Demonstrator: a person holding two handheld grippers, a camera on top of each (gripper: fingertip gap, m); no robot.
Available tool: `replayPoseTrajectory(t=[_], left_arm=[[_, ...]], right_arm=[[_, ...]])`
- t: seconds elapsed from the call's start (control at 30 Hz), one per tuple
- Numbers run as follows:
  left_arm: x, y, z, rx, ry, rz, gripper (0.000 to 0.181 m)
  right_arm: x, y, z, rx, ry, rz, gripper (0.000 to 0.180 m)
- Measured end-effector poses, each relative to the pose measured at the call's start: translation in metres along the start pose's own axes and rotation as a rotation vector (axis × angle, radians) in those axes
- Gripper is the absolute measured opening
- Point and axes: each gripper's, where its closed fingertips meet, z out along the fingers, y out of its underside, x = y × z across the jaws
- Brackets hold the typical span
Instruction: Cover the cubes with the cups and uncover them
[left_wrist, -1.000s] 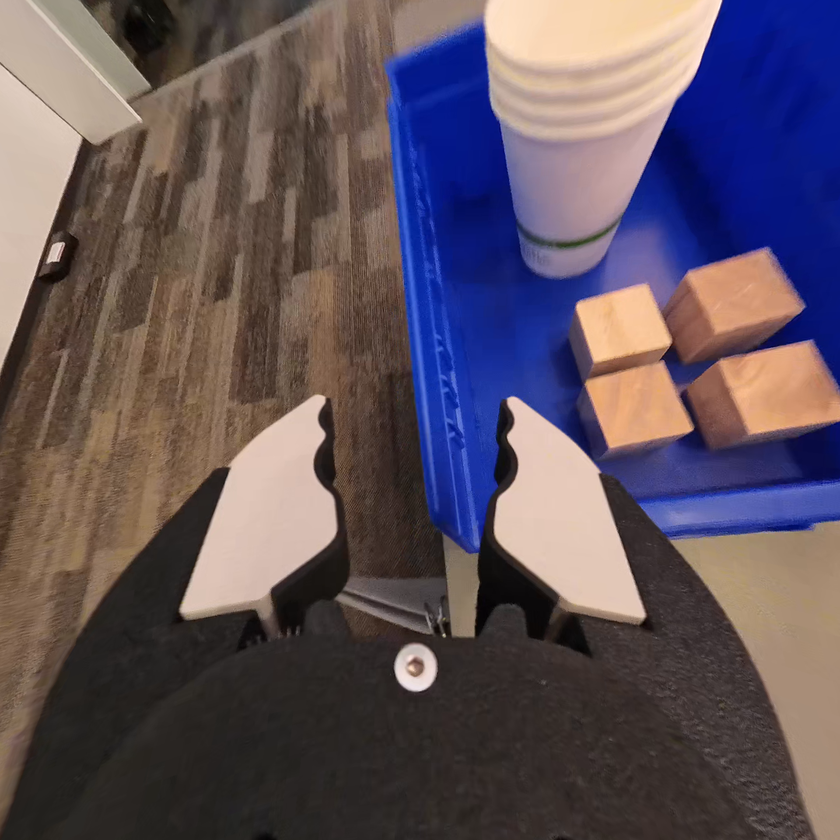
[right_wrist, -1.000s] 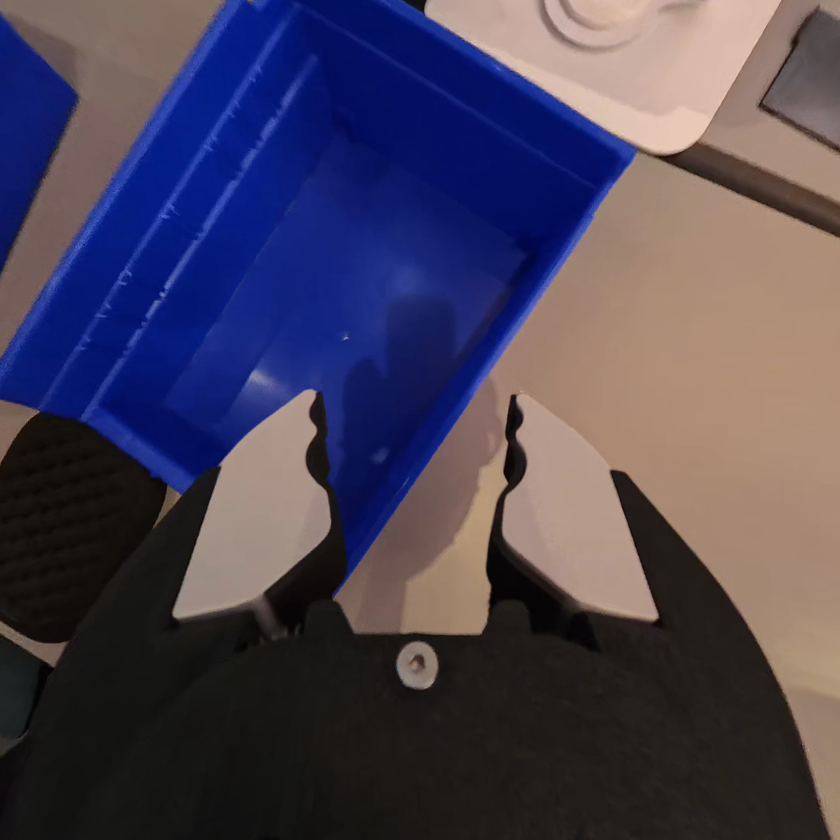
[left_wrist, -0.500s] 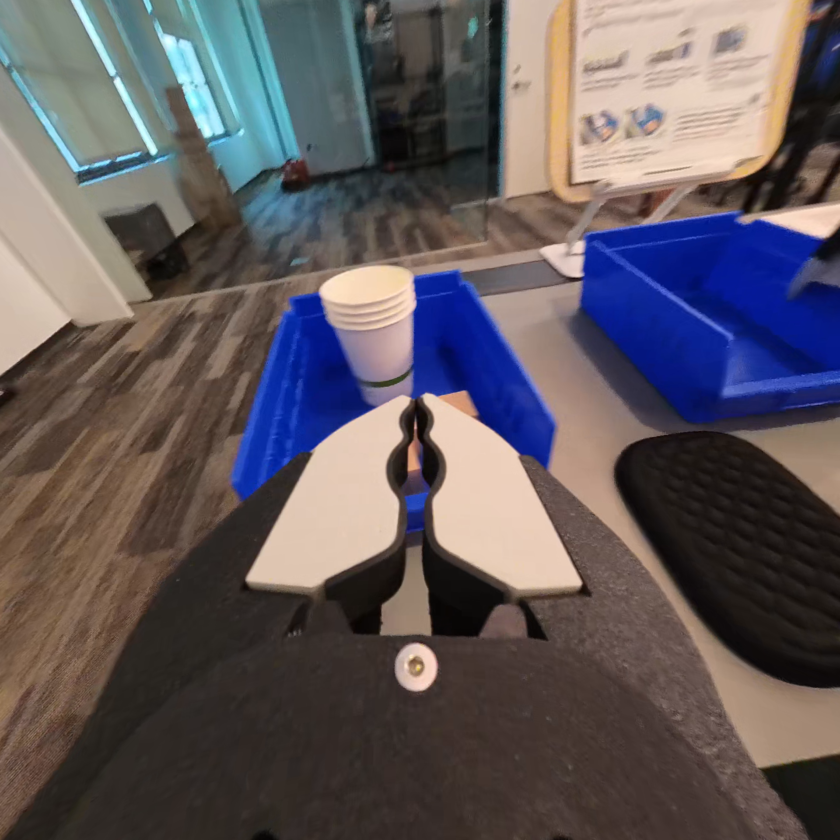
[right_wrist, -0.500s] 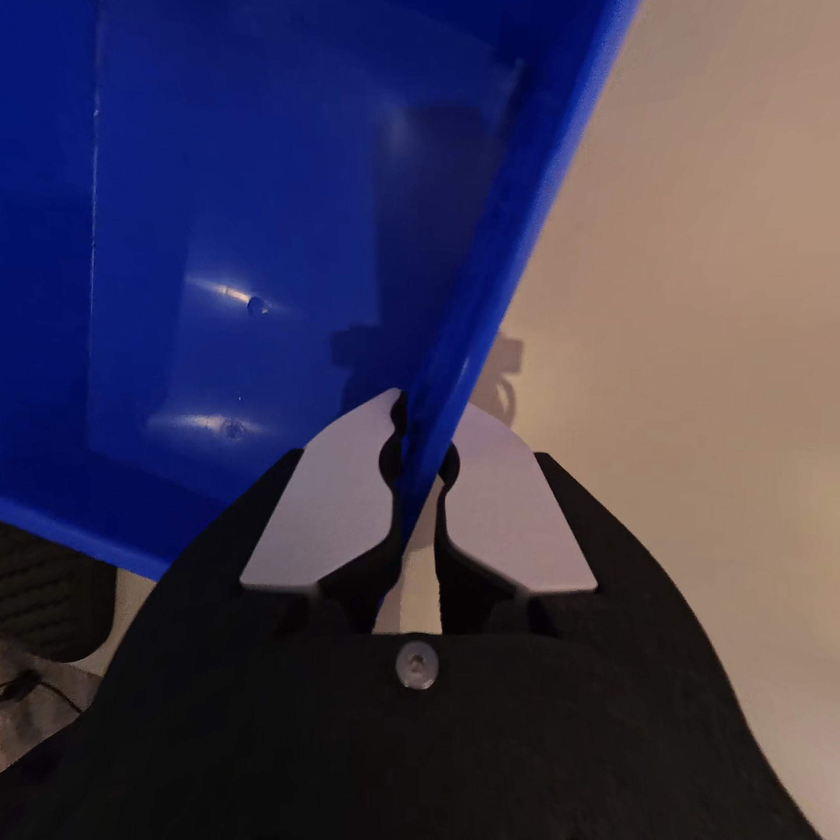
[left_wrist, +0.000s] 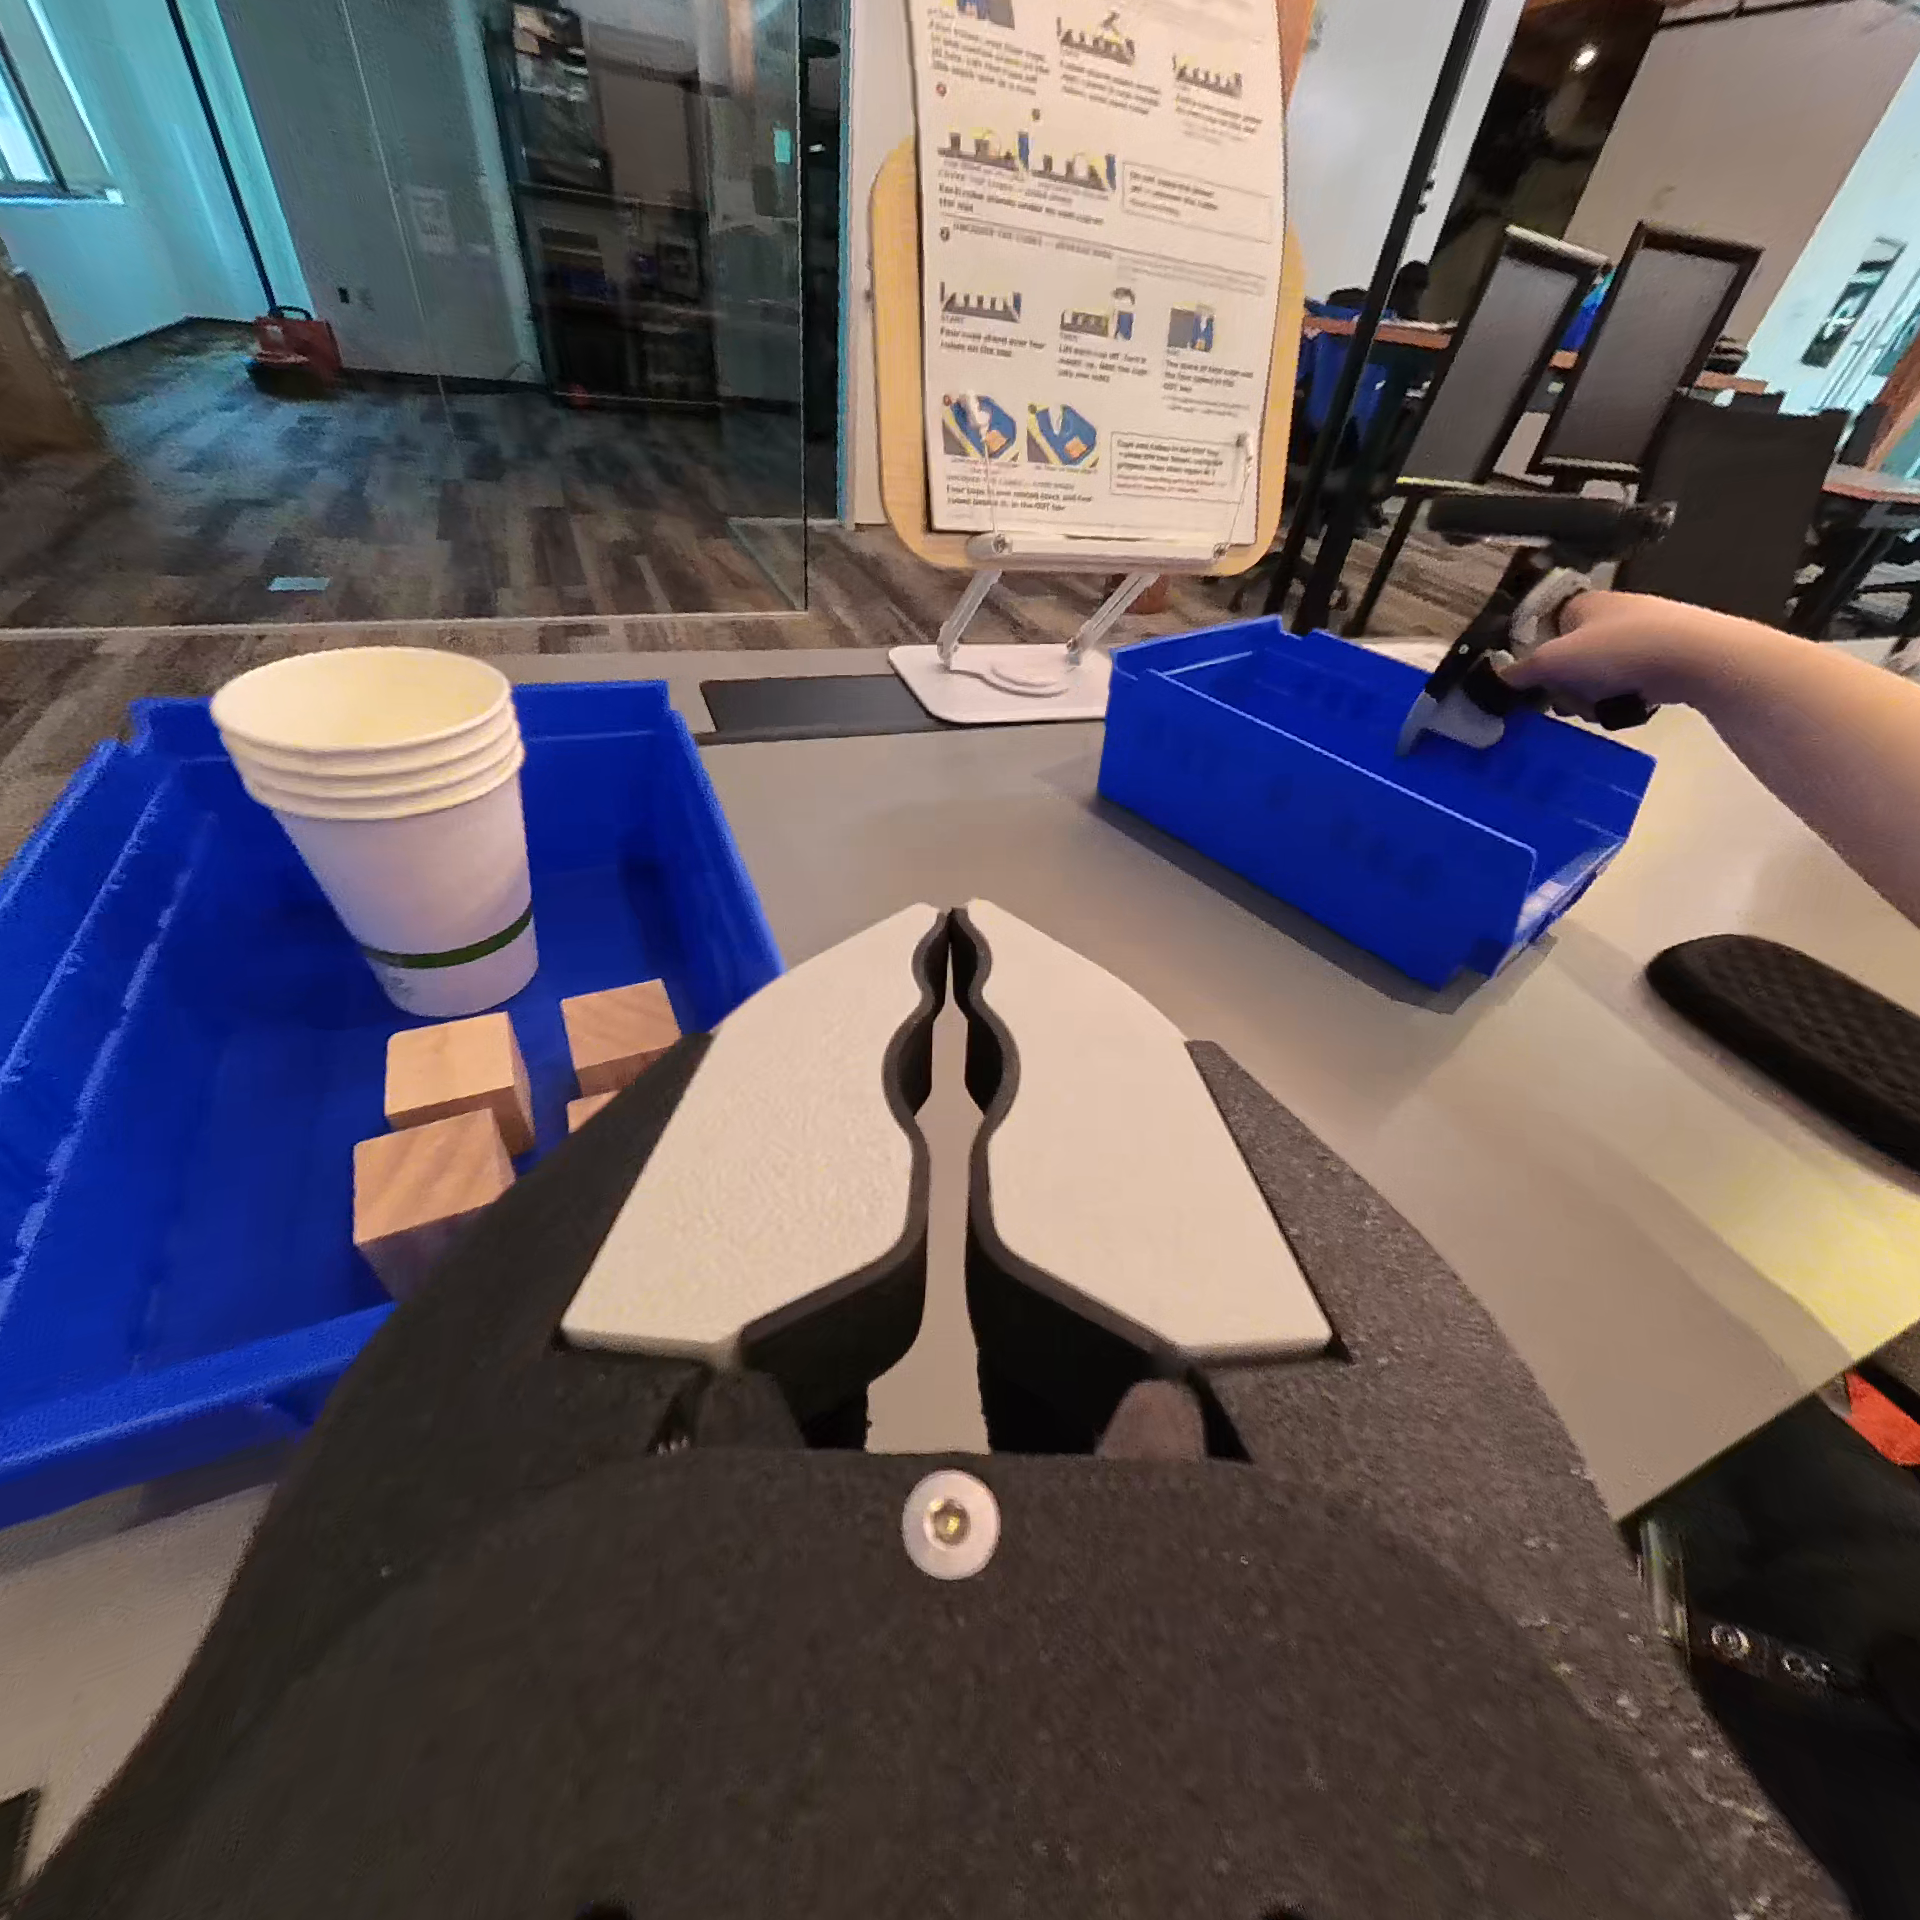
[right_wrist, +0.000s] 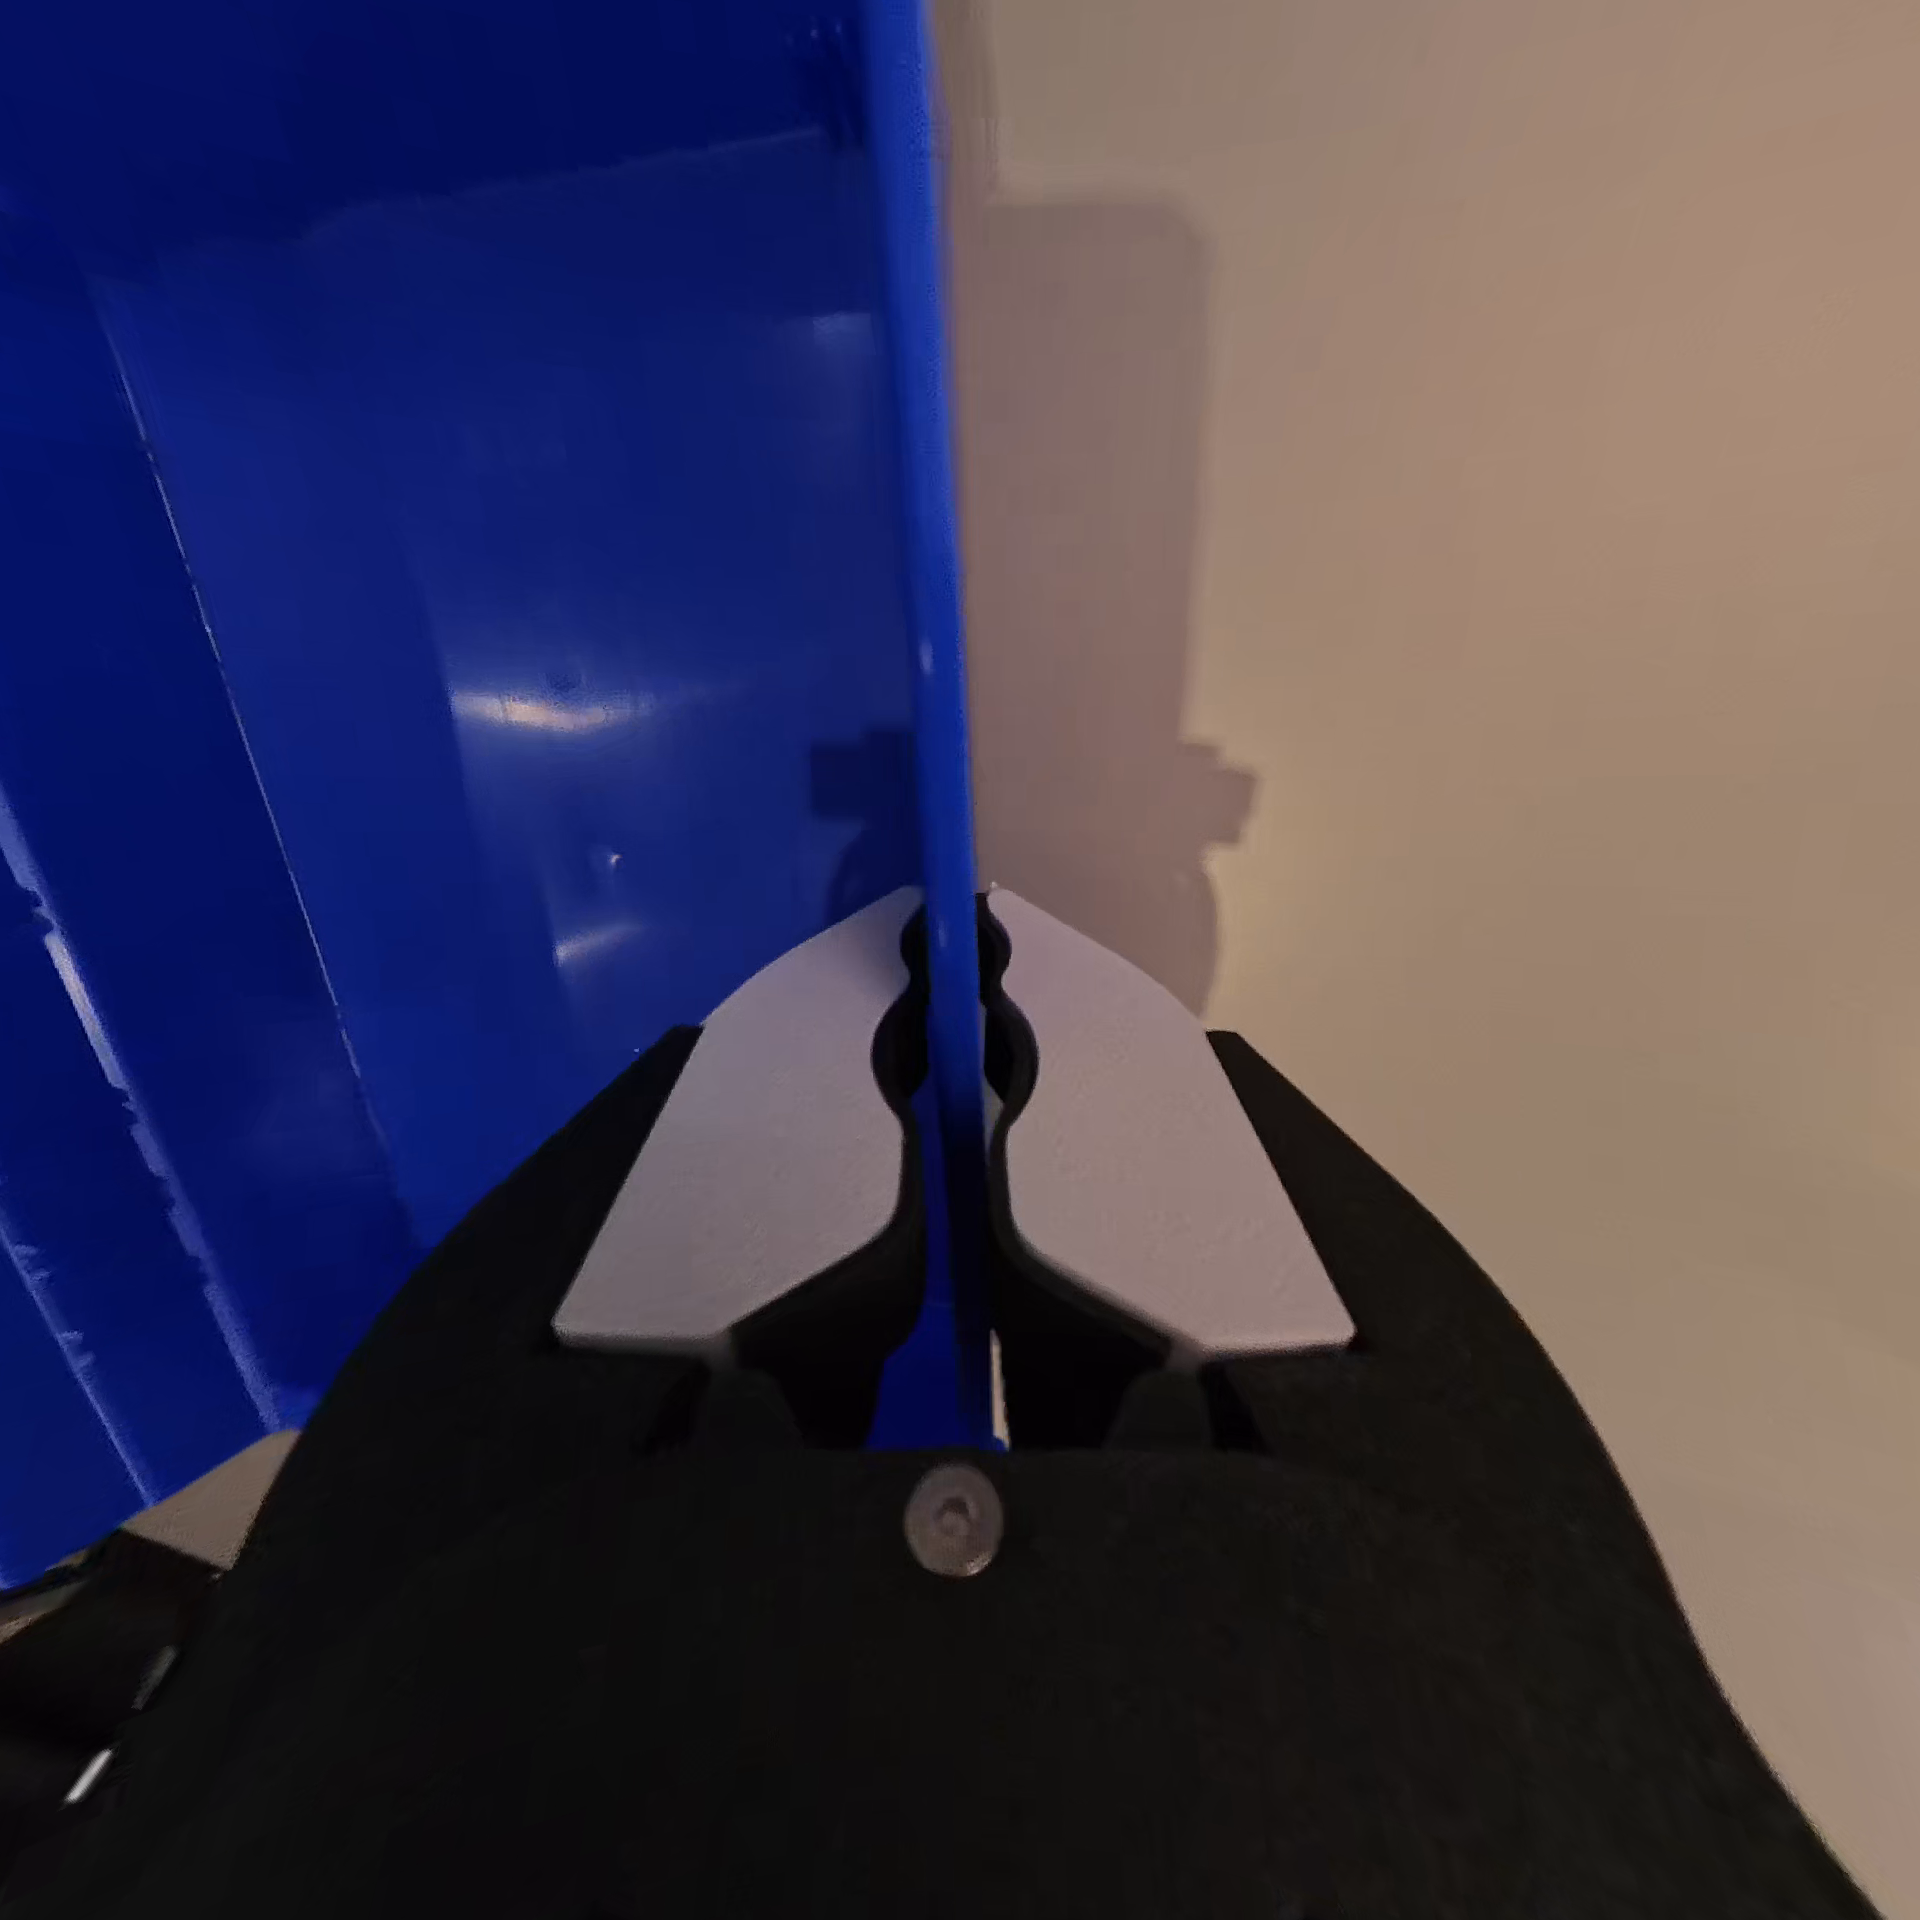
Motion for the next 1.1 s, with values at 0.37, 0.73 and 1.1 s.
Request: replayPoseTrajectory(t=[0.37, 0.73, 1.1], left_arm=[[0.040, -0.005, 0.025, -0.009, 0.039, 0.079, 0.000], [0.090, -0.022, 0.048, -0.050, 0.035, 0.190, 0.000], [0.130, -0.018, 0.080, -0.137, 0.056, 0.313, 0.000]], right_arm=[[0.183, 0.049, -0.043, 0.028, 0.024, 0.104, 0.006], [0.296, 0.122, -0.079, -0.006, 0.063, 0.114, 0.005], [0.346, 0.175, -0.100, -0.012, 0.068, 0.144, 0.006]])
